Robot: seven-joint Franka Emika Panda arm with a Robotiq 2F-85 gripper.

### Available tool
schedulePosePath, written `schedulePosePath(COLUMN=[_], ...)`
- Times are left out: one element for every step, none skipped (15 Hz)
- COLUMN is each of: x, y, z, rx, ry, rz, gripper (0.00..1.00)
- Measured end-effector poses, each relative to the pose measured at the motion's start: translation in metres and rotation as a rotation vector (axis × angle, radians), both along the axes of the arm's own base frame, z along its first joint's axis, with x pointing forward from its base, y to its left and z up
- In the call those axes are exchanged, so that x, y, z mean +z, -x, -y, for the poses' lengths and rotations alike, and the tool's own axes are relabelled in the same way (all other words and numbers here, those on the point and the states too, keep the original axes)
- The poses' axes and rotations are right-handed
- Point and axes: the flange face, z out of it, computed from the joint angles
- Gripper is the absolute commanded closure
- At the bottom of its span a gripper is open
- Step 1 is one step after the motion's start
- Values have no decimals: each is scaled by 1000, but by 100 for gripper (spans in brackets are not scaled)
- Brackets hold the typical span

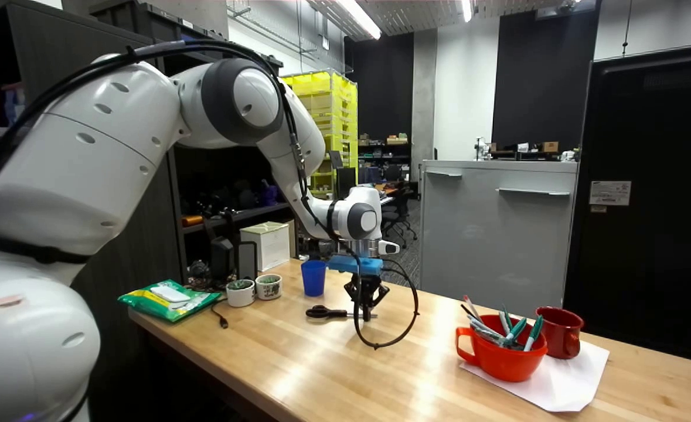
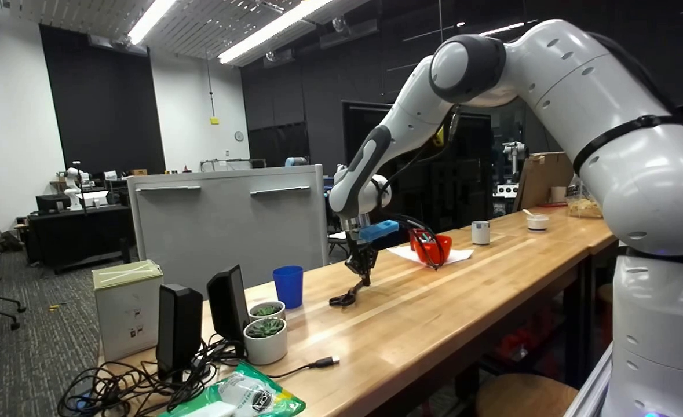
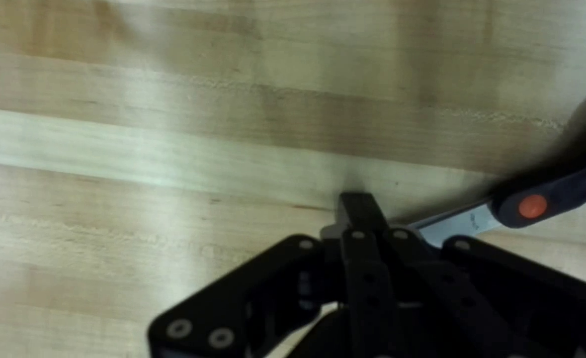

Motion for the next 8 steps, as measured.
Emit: schedulePosePath(x=[0,0,0,0,0,0,0,0], y=[-3,-5,-8,-10,-13,-15,-17,-20], z=[-1,-2,-3,-4,-5,-6,-7,-9], rx=[1,3,4,6,8,9,10,12], ry=[0,1,1,1,1,1,1,2], rz=[-1,-2,-4,-4,-4,-5,-6,-6], gripper=[100,100,100,100,100,100,100,100])
